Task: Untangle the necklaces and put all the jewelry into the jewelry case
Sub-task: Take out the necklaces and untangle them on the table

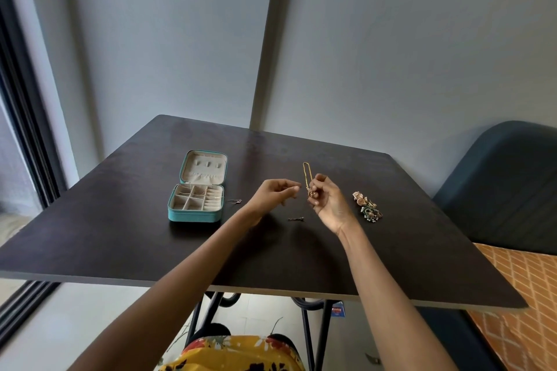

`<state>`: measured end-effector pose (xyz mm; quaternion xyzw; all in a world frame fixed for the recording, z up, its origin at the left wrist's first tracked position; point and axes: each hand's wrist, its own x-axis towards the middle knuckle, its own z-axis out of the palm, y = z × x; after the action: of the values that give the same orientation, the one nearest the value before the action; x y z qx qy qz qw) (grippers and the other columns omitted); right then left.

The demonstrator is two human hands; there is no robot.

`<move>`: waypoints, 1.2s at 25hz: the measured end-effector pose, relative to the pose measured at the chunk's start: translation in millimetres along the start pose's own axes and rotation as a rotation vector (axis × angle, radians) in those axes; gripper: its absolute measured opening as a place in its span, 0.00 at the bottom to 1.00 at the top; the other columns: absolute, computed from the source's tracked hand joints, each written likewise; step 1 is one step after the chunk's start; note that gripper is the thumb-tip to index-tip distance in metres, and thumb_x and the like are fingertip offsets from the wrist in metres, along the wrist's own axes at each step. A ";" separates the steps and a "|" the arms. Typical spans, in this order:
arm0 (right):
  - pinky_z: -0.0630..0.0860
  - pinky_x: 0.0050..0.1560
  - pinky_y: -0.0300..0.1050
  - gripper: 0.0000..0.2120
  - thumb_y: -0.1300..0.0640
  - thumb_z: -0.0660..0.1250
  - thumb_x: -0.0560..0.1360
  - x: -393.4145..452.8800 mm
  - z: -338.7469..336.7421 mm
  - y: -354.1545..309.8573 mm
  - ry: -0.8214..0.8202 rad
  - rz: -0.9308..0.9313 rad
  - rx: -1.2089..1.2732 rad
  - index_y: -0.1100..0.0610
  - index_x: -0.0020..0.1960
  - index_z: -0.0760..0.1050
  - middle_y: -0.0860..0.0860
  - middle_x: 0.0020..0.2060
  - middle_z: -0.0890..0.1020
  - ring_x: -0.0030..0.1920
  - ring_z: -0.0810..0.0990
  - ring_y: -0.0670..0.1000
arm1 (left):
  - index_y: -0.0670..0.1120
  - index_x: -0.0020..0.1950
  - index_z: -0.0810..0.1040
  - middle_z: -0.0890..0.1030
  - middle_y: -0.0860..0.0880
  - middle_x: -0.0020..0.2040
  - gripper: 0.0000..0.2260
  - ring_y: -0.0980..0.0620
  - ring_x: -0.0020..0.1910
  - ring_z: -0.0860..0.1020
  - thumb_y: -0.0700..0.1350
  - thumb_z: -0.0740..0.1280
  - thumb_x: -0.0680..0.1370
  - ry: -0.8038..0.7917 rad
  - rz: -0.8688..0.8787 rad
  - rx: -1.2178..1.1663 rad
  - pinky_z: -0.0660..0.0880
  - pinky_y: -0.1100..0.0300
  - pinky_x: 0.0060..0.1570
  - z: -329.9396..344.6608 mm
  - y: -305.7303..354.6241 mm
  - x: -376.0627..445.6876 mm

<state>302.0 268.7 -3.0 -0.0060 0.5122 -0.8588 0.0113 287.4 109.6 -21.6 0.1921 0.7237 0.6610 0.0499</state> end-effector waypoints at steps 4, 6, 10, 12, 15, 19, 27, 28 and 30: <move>0.64 0.25 0.33 0.09 0.68 0.58 0.78 -1.4 2.5 1.2 -0.075 -0.015 -0.163 0.56 0.44 0.69 0.50 0.31 0.75 0.29 0.71 0.43 | 0.40 0.51 0.83 0.82 0.51 0.39 0.08 0.65 0.34 0.76 0.41 0.70 0.74 0.047 0.034 0.044 0.71 0.68 0.34 9.9 -3.2 8.6; 0.65 0.26 0.33 0.08 0.69 0.59 0.78 -1.9 4.8 -0.2 -0.097 -0.025 -0.227 0.57 0.44 0.70 0.50 0.32 0.75 0.29 0.71 0.43 | 0.40 0.48 0.83 0.82 0.52 0.36 0.06 0.65 0.32 0.76 0.40 0.71 0.73 0.101 0.029 0.046 0.70 0.68 0.33 9.7 -5.5 10.1; 0.62 0.25 0.34 0.08 0.66 0.59 0.78 0.1 8.4 -7.7 -0.085 -0.013 -0.258 0.55 0.43 0.69 0.48 0.30 0.71 0.26 0.66 0.43 | 0.42 0.42 0.81 0.83 0.52 0.35 0.04 0.62 0.35 0.79 0.38 0.67 0.76 0.109 0.058 -0.119 0.73 0.67 0.35 4.8 6.9 4.9; 0.61 0.25 0.34 0.07 0.64 0.59 0.78 -1.0 4.7 -8.9 -0.094 0.026 -0.303 0.55 0.44 0.69 0.48 0.30 0.69 0.26 0.63 0.43 | 0.45 0.40 0.77 0.81 0.50 0.40 0.09 0.59 0.37 0.77 0.38 0.63 0.78 0.045 -0.005 -0.137 0.70 0.66 0.39 -3.0 15.6 4.4; 0.62 0.26 0.35 0.03 0.61 0.61 0.78 -1.9 2.0 -6.9 -0.149 0.075 -0.344 0.56 0.47 0.72 0.48 0.31 0.70 0.28 0.63 0.44 | 0.46 0.39 0.75 0.80 0.51 0.40 0.08 0.54 0.42 0.77 0.40 0.59 0.76 -0.053 -0.059 -0.217 0.66 0.58 0.45 -8.4 18.2 6.1; 0.64 0.27 0.32 0.03 0.61 0.65 0.77 0.1 8.8 -14.3 -0.207 0.030 -0.550 0.58 0.46 0.77 0.46 0.30 0.76 0.28 0.67 0.41 | 0.43 0.37 0.73 0.79 0.49 0.32 0.10 0.51 0.37 0.77 0.37 0.56 0.76 -0.011 -0.096 -0.499 0.71 0.59 0.44 0.5 13.1 3.8; 0.57 0.30 0.38 0.06 0.57 0.63 0.78 6.0 6.1 -22.4 -0.178 0.063 -0.554 0.55 0.42 0.72 0.47 0.31 0.70 0.28 0.64 0.43 | 0.42 0.37 0.75 0.62 0.54 0.22 0.10 0.55 0.26 0.63 0.37 0.61 0.78 0.033 -0.073 -0.312 0.65 0.63 0.31 -2.8 18.4 11.9; 0.56 0.30 0.39 0.06 0.56 0.64 0.78 6.8 3.5 -23.0 -0.186 0.071 -0.606 0.54 0.42 0.72 0.47 0.31 0.70 0.29 0.64 0.43 | 0.43 0.35 0.74 0.62 0.54 0.23 0.11 0.55 0.26 0.62 0.39 0.62 0.78 0.028 -0.088 -0.250 0.63 0.63 0.31 -5.7 18.6 11.6; 0.57 0.29 0.37 0.07 0.56 0.64 0.78 6.2 0.3 -22.6 -0.200 0.093 -0.682 0.55 0.41 0.72 0.46 0.31 0.70 0.29 0.64 0.42 | 0.45 0.32 0.69 0.64 0.53 0.25 0.14 0.55 0.28 0.62 0.41 0.62 0.78 0.023 -0.137 -0.220 0.61 0.61 0.32 -10.1 17.6 10.3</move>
<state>295.5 279.1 17.0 -0.0701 0.7655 -0.6321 0.0977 278.4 104.6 -1.3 0.1279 0.6588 0.7336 0.1073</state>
